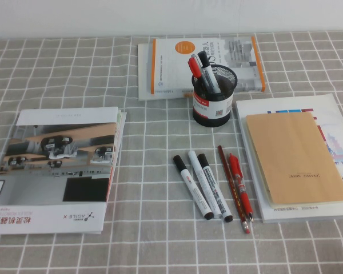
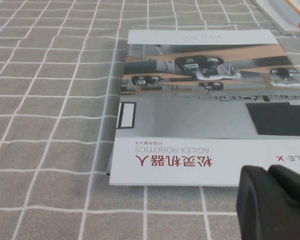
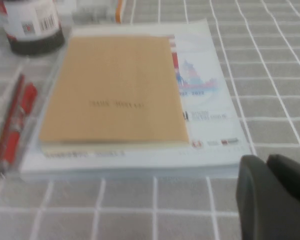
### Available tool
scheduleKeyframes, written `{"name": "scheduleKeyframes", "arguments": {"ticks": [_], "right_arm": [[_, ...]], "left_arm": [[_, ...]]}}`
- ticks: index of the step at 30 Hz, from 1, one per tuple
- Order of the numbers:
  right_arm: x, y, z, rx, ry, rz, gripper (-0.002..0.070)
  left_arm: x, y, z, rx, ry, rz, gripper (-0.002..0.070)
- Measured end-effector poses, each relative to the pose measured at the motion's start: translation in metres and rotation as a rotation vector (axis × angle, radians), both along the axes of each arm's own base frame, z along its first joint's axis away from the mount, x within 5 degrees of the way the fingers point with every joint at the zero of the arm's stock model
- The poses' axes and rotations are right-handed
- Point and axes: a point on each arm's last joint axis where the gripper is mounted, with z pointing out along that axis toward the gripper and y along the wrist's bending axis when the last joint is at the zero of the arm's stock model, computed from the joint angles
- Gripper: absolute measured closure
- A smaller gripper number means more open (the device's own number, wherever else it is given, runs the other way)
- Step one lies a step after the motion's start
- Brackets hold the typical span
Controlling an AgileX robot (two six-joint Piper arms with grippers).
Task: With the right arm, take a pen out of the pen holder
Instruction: 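Take a marker out of the pen holder and lay it on the table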
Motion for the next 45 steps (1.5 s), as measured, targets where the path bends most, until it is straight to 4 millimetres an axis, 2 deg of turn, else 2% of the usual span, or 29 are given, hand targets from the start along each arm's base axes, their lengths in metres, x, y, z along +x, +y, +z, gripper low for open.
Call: {"name": "scheduleKeyframes", "arguments": {"ticks": [6, 13, 19, 23, 31, 35, 45], "right_arm": [[0.003, 0.003, 0.014, 0.180, -0.135, -0.005, 0.0689], [0.004, 0.000, 0.030, 0.247, -0.317, -0.031, 0.0689], [0.003, -0.001, 0.032, 0.254, -0.339, -0.034, 0.0688], [0.003, -0.001, 0.032, 0.350, -0.329, -0.045, 0.0688], [0.003, 0.003, 0.024, 0.469, -0.217, -0.041, 0.0689], [0.004, 0.008, 0.031, 0.495, -0.101, -0.018, 0.0689], [0.030, 0.023, 0.091, 0.338, 0.287, 0.101, 0.0689]], "left_arm": [[0.000, 0.000, 0.000, 0.000, 0.000, 0.000, 0.0680], [0.000, 0.000, 0.000, 0.000, 0.000, 0.000, 0.0680], [0.000, 0.000, 0.000, 0.000, 0.000, 0.000, 0.0680], [0.000, 0.000, 0.000, 0.000, 0.000, 0.000, 0.0680], [0.000, 0.000, 0.000, 0.000, 0.000, 0.000, 0.0680], [0.000, 0.000, 0.000, 0.000, 0.000, 0.000, 0.0680], [0.000, 0.000, 0.000, 0.000, 0.000, 0.000, 0.0680]]}}
